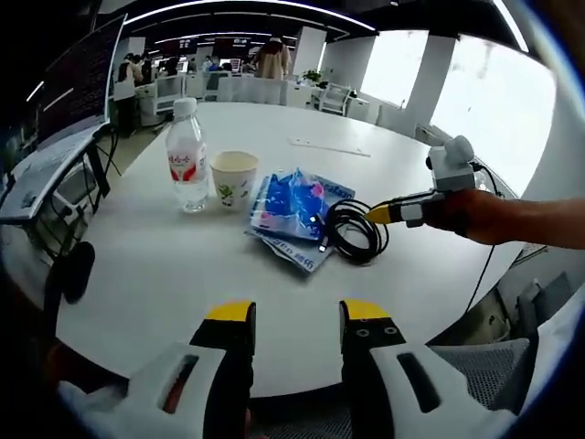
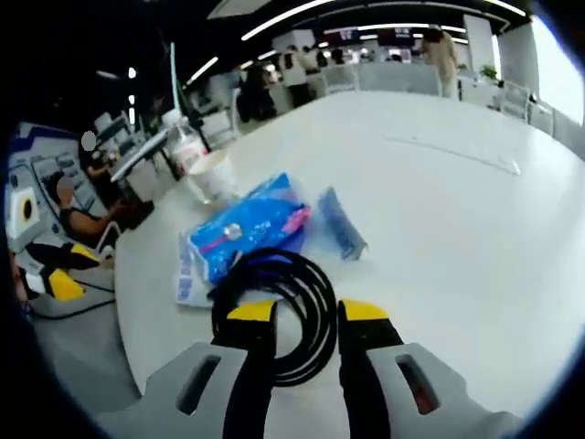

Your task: Arrange the tabletop items into an orderly group along one side of the table until the central work area is clear of visible clutter.

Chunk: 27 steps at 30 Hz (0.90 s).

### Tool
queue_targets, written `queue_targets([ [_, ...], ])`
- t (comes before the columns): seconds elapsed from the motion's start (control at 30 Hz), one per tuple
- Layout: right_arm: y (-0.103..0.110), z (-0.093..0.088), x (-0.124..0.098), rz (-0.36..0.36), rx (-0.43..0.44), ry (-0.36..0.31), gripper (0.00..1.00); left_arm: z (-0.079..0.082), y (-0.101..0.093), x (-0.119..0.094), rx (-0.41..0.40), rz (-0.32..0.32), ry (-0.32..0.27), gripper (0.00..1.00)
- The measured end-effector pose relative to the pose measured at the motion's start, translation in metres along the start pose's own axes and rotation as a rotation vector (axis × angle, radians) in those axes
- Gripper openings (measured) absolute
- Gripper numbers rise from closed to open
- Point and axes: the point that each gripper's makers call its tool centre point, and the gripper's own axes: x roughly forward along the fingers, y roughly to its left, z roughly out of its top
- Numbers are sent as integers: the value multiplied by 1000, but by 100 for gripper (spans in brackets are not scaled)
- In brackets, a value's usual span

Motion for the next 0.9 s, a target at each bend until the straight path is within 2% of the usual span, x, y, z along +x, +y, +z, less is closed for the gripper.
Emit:
queue_targets([
  [0.27,-4,-2,11,7,-21,32,23,2,1,0,4,6,-1,35],
  [0.37,-11,-3,12,-30,-56,44,14,2,1,1,5,6,0,35],
  [0.43,-12,-5,13,-30,-54,57,13,3,1,1,5,5,0,35],
  [0.6,-8,-2,8,-16,-47,39,8,3,2,3,7,7,1,35],
  [0.63,-6,-2,6,-5,-44,33,6,3,2,3,7,7,1,35],
  [0.67,-8,-2,5,-23,-36,28,0,3,2,4,8,7,2,35],
  [0.8,-1,-3,0,12,-30,9,0,4,2,4,11,7,0,35],
  [0.9,2,-5,-6,10,-28,1,0,3,1,5,12,4,3,34],
])
